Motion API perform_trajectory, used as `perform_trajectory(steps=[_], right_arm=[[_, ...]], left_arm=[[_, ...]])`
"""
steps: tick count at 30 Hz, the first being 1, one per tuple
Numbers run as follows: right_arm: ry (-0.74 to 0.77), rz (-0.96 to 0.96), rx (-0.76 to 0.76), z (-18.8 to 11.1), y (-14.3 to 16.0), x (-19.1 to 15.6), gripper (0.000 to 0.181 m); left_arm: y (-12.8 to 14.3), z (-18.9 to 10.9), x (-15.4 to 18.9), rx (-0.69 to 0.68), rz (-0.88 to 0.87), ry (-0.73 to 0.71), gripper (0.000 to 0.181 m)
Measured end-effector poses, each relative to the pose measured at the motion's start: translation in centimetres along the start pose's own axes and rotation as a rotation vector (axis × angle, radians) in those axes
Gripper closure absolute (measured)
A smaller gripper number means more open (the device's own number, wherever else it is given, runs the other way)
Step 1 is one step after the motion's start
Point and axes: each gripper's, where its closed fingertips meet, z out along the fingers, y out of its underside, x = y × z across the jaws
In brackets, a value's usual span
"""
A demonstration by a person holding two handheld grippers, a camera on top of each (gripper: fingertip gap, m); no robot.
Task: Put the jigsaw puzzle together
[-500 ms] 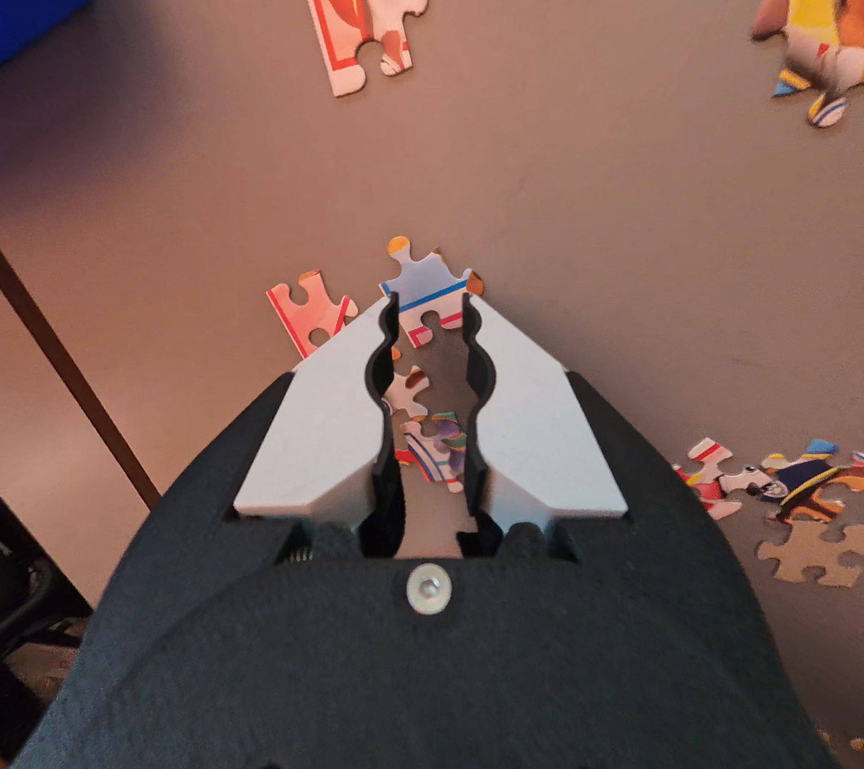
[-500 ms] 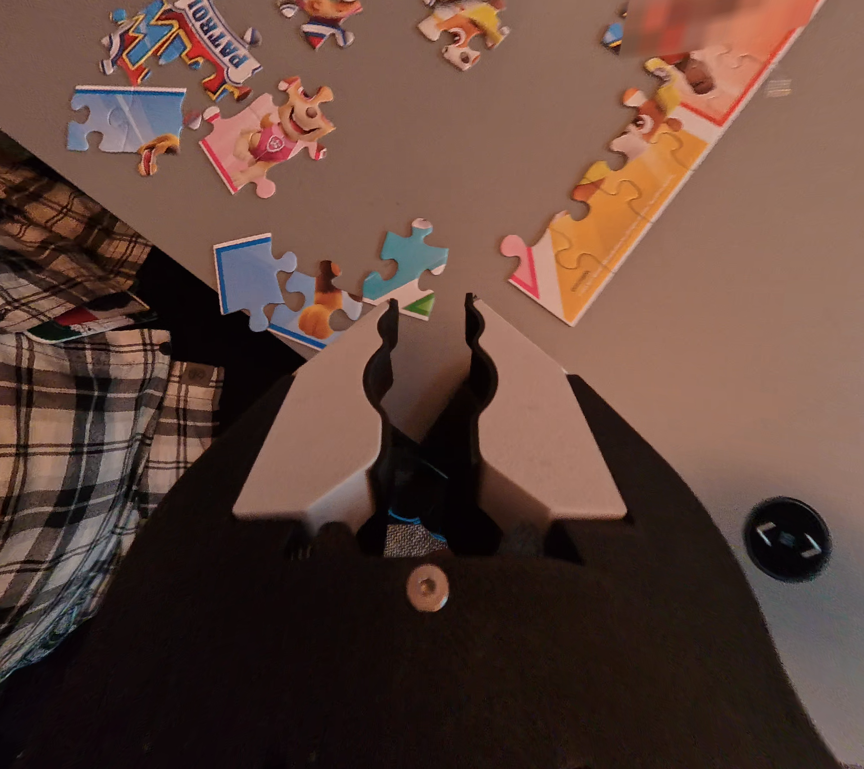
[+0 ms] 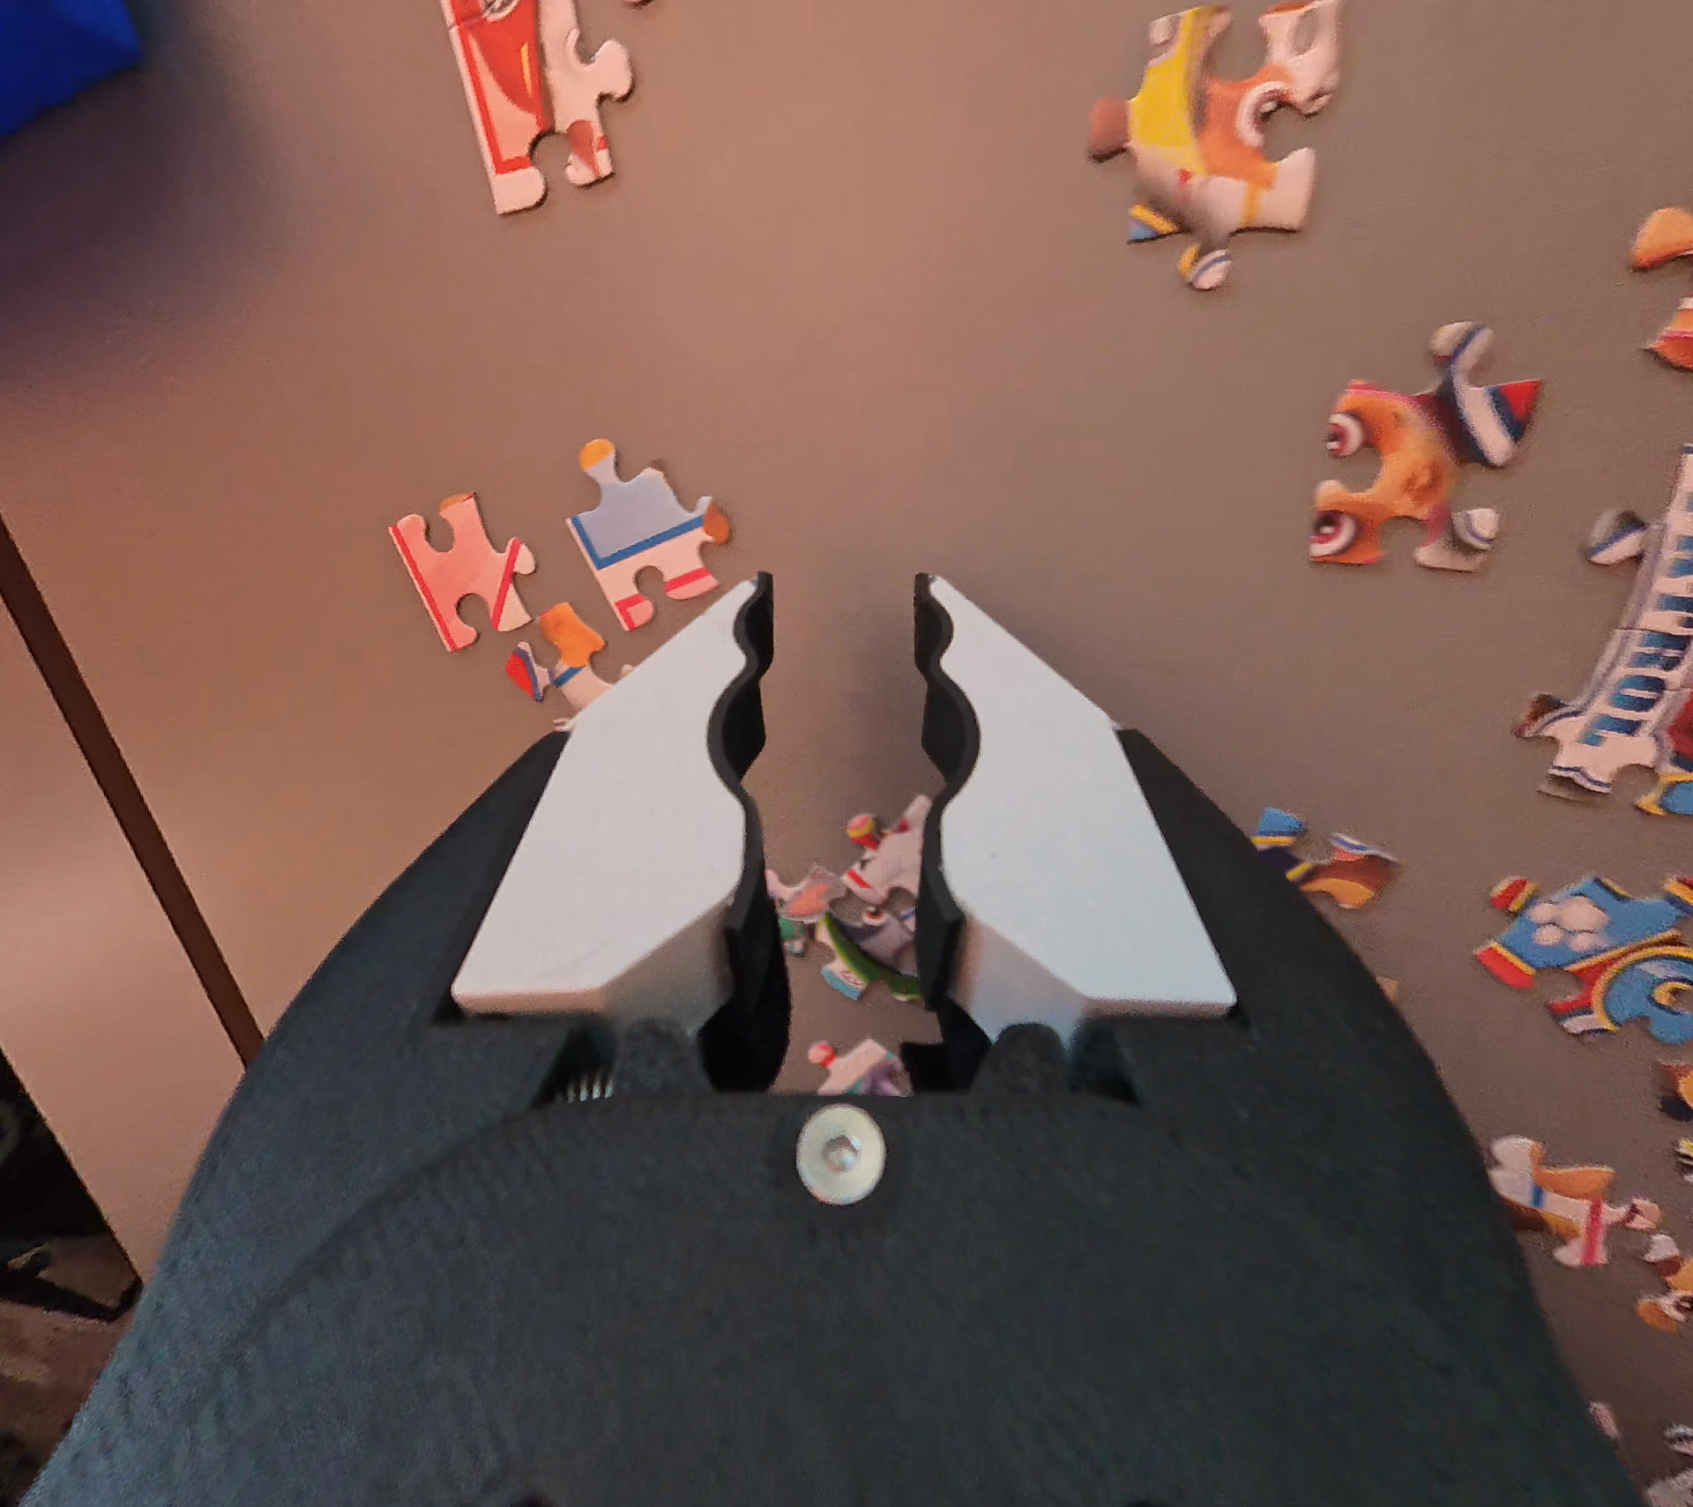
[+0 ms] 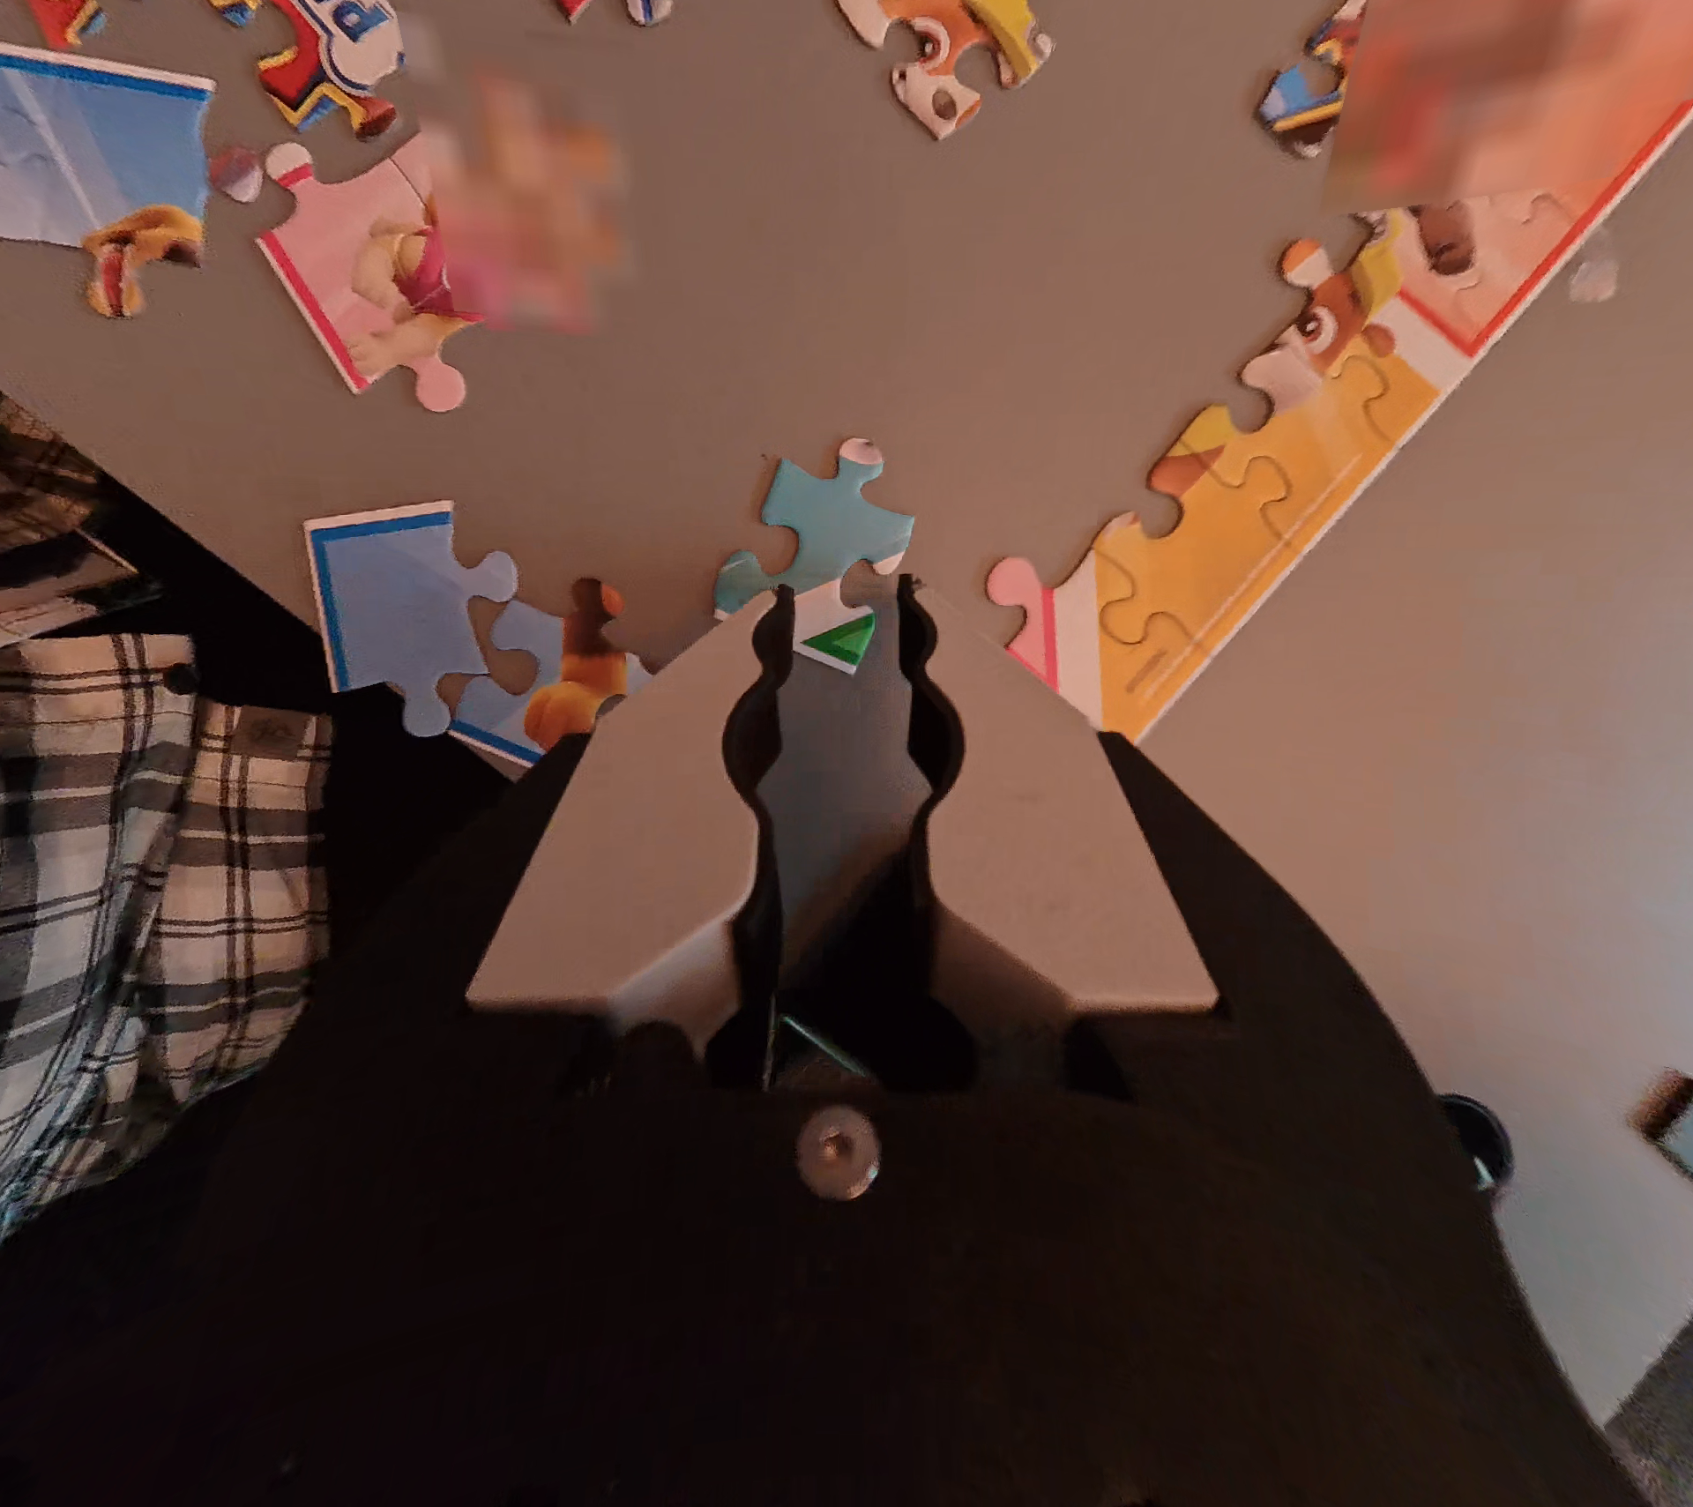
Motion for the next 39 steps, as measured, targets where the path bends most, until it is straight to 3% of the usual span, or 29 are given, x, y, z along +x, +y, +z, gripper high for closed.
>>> perform_trajectory(steps=[6, 9, 12, 15, 21, 31, 35, 39], right_arm=[[-0.118, -0.151, 0.093, -3.0, -0.4, -5.8, 0.153], [-0.132, -0.266, 0.086, -2.7, 0.4, -9.4, 0.150], [-0.040, -0.367, 0.036, -1.2, 1.6, -10.5, 0.147], [0.066, -0.408, 0.062, 0.0, 1.7, -10.3, 0.148], [0.235, -0.532, 0.093, -0.2, 1.5, -10.0, 0.171], [0.210, -0.450, 0.211, -2.1, -0.2, -10.5, 0.181], [0.251, -0.456, 0.271, -3.7, -2.6, -9.1, 0.181], [0.333, -0.412, 0.311, -4.4, -7.0, -5.4, 0.181]], left_arm=[[-2.1, -2.0, 5.2, 0.089, 0.052, 0.037, 0.152], [-3.0, -2.5, 8.0, 0.114, 0.087, 0.051, 0.152], [-3.4, -2.9, 10.2, 0.125, 0.111, 0.062, 0.151], [-3.5, -3.4, 12.0, 0.141, 0.122, 0.066, 0.152], [-2.2, -3.8, 13.6, 0.129, 0.107, 0.043, 0.152], [0.5, -4.2, 14.6, 0.143, 0.006, 0.026, 0.153], [1.7, -4.8, 14.2, 0.165, -0.056, 0.012, 0.154], [3.0, -5.1, 13.4, 0.165, -0.112, -0.016, 0.154]])
